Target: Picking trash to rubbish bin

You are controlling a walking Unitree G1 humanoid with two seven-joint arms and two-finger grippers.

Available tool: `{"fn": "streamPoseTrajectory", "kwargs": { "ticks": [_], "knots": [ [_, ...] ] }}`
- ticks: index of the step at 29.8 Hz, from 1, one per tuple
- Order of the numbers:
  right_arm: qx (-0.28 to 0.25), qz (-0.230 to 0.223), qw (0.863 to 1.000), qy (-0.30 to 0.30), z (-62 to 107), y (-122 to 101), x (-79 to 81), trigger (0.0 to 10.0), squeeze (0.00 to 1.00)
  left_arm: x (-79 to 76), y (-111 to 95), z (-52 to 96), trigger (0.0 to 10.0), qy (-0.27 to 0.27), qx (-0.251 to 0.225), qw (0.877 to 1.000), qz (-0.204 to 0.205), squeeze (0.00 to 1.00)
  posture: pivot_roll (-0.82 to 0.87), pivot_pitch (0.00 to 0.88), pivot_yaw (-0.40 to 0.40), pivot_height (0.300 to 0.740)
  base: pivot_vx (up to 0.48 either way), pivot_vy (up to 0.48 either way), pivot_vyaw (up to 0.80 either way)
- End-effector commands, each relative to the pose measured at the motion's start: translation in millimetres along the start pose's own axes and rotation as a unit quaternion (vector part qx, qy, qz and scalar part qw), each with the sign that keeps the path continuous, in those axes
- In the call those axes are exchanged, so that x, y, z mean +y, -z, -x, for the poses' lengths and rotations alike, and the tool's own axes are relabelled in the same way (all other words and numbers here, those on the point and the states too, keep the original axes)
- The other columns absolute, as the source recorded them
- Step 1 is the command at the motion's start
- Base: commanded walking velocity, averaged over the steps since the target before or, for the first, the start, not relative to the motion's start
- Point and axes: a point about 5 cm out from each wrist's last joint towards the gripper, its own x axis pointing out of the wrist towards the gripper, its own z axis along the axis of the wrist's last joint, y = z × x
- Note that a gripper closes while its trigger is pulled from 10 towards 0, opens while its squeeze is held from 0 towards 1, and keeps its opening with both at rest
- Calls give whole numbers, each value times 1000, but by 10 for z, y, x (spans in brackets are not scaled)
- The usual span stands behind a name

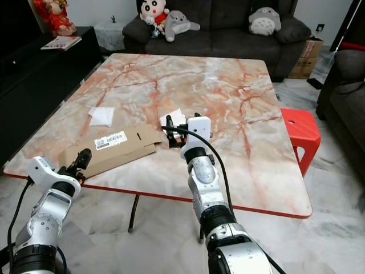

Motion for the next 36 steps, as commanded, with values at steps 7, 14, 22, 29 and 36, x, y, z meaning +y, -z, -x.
{"fn": "streamPoseTrajectory", "kwargs": {
  "ticks": [7,14,22,29,36],
  "knots": [
    [1,1,1000,-6,-20,-22,7,10000,0,19,39,53,10000,-5,0,1000,15,0,-13,19,0,740,0,0,0],
    [1,1,1000,-7,-24,-23,16,10000,0,54,80,175,10000,-11,2,1000,9,0,-5,25,-6,740,0,0,0],
    [1,0,1000,-8,-26,-26,22,10000,0,26,68,190,10000,-5,-2,1000,7,0,-2,24,-6,740,0,0,0],
    [2,0,1000,-7,-22,-19,14,10000,0,81,-9,154,10000,-23,-19,999,22,0,-5,25,-6,740,0,0,0],
    [1,2,1000,-7,-27,-28,1,10000,0,27,-82,59,10000,-15,-28,999,25,0,-11,23,-10,740,0,0,0]
  ]
}}
